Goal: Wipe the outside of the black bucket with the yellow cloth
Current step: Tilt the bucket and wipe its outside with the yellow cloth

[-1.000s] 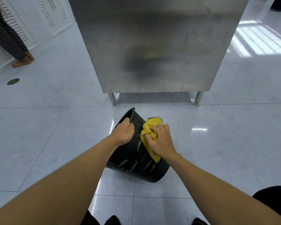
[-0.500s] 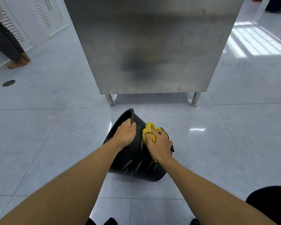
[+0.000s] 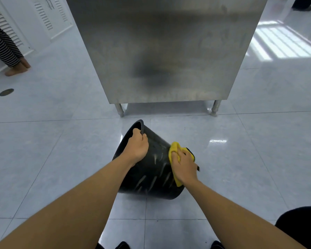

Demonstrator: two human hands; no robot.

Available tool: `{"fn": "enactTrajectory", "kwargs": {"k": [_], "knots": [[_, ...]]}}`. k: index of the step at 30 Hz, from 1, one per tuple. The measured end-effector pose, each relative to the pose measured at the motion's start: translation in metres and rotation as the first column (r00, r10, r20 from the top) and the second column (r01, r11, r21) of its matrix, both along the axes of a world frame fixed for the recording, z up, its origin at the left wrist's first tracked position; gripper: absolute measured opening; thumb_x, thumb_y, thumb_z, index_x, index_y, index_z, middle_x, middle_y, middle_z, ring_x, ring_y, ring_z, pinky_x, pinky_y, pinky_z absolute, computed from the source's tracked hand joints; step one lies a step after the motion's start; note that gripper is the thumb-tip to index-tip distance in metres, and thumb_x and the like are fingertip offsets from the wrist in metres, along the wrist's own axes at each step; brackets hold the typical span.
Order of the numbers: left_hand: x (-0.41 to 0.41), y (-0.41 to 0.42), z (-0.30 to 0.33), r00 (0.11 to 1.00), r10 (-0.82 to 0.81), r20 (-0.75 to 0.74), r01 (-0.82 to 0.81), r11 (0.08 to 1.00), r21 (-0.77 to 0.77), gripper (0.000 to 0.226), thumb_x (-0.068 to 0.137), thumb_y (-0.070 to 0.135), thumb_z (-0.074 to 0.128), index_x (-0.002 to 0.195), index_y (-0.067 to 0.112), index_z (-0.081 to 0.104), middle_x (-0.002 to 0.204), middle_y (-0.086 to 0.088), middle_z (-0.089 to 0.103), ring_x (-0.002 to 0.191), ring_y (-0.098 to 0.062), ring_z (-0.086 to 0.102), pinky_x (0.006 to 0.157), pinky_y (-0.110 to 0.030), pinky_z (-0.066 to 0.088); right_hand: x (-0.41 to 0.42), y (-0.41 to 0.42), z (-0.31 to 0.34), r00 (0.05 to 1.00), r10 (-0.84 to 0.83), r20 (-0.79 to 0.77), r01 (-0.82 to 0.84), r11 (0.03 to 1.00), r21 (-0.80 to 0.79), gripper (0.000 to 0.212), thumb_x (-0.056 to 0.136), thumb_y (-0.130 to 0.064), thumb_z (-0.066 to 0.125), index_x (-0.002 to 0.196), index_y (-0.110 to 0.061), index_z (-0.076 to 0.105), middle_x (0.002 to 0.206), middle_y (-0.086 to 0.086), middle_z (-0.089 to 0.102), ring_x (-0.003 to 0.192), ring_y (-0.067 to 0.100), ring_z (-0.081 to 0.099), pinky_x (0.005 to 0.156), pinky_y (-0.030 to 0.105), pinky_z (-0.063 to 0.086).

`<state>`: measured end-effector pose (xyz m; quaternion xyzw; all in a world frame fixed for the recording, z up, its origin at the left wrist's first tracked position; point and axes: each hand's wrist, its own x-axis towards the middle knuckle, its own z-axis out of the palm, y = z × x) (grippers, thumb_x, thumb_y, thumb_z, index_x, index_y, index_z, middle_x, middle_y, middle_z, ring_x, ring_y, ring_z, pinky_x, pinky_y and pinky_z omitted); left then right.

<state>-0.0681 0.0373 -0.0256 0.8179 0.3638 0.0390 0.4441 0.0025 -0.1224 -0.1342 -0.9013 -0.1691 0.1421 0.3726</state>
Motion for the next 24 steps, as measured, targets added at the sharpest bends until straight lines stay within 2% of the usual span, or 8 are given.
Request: {"fn": "enactTrajectory", "kwargs": {"k": [4,7,10,13,15,19,22,24], "knots": [[0.000,-0.008,0.001,0.999,-0.018,0.050,0.007,0.979,0.202,0.014,0.104,0.024,0.038,0.116,0.016,0.037,0.095,-0.009,0.059,0.075,-0.021,0.061,0.069,-0.043,0.057,0.001,-0.010,-0.009,0.993,-0.059,-0.107,0.052,0.996,-0.071,0.051,0.101,-0.048,0.025,0.140,-0.027,0.049,0.141,0.005,0.049,0.124,0.029,0.052,0.106,0.049,0.037],[-0.004,-0.009,-0.001,0.998,0.009,0.058,-0.035,0.885,0.463,0.027,0.103,0.024,0.042,0.124,0.008,0.043,0.116,-0.009,0.047,0.079,-0.018,0.056,0.067,-0.029,0.048,-0.002,-0.004,-0.003,0.997,-0.038,-0.072,0.033,0.997,-0.069,0.047,0.102,-0.045,0.026,0.139,-0.026,0.049,0.139,0.005,0.050,0.123,0.028,0.051,0.105,0.049,0.036],[-0.010,-0.008,0.000,0.994,-0.037,0.100,-0.023,0.838,0.545,0.032,0.101,0.022,0.049,0.129,0.005,0.049,0.120,-0.011,0.049,0.089,-0.021,0.059,0.072,-0.024,0.046,-0.003,-0.002,-0.001,0.998,-0.045,-0.051,0.040,0.996,-0.085,0.045,0.103,-0.043,0.026,0.138,-0.025,0.049,0.136,0.006,0.051,0.121,0.029,0.051,0.104,0.048,0.036],[-0.014,-0.006,0.005,0.992,-0.117,0.053,0.062,0.800,0.597,0.045,0.097,0.021,0.050,0.141,0.009,0.049,0.121,-0.007,0.059,0.093,-0.024,0.062,0.078,-0.031,0.050,0.000,-0.001,-0.002,0.990,-0.119,-0.070,0.110,0.987,-0.116,0.044,0.104,-0.043,0.025,0.135,-0.025,0.050,0.134,0.009,0.051,0.117,0.030,0.053,0.103,0.049,0.038],[-0.018,-0.006,0.006,0.989,-0.145,-0.042,0.140,0.785,0.604,0.056,0.097,0.022,0.045,0.151,0.014,0.035,0.121,-0.006,0.062,0.089,-0.023,0.061,0.076,-0.034,0.051,0.001,0.002,-0.001,0.988,-0.141,-0.069,0.131,0.983,-0.132,0.044,0.103,-0.042,0.025,0.132,-0.023,0.052,0.132,0.010,0.052,0.116,0.032,0.053,0.101,0.049,0.040],[-0.018,-0.004,0.007,0.989,-0.088,-0.123,0.135,0.882,0.452,0.053,0.100,0.016,0.034,0.152,0.019,0.022,0.135,-0.011,0.056,0.108,-0.033,0.061,0.095,-0.049,0.051,-0.007,0.015,0.005,0.996,-0.071,0.050,0.074,0.995,-0.066,0.038,0.102,-0.036,0.032,0.124,-0.019,0.056,0.124,0.011,0.055,0.115,0.033,0.050,0.099,0.045,0.041],[-0.015,-0.001,0.009,0.992,-0.118,-0.037,0.123,0.931,0.343,0.041,0.098,0.005,0.036,0.138,0.007,0.028,0.102,-0.016,0.061,0.084,-0.031,0.062,0.077,-0.051,0.055,-0.018,0.027,0.016,0.987,-0.014,0.161,0.010,1.000,0.027,0.039,0.101,-0.038,0.034,0.131,-0.023,0.055,0.124,0.006,0.054,0.116,0.028,0.045,0.102,0.044,0.039],[-0.012,0.001,0.009,0.991,-0.136,-0.014,0.133,0.933,0.334,0.040,0.096,0.002,0.039,0.135,0.001,0.031,0.106,-0.018,0.058,0.086,-0.029,0.059,0.073,-0.042,0.051,-0.028,0.040,0.026,0.974,0.043,0.224,-0.066,0.993,0.097,0.041,0.101,-0.038,0.035,0.135,-0.025,0.053,0.125,0.004,0.052,0.116,0.025,0.042,0.103,0.042,0.038]]}}
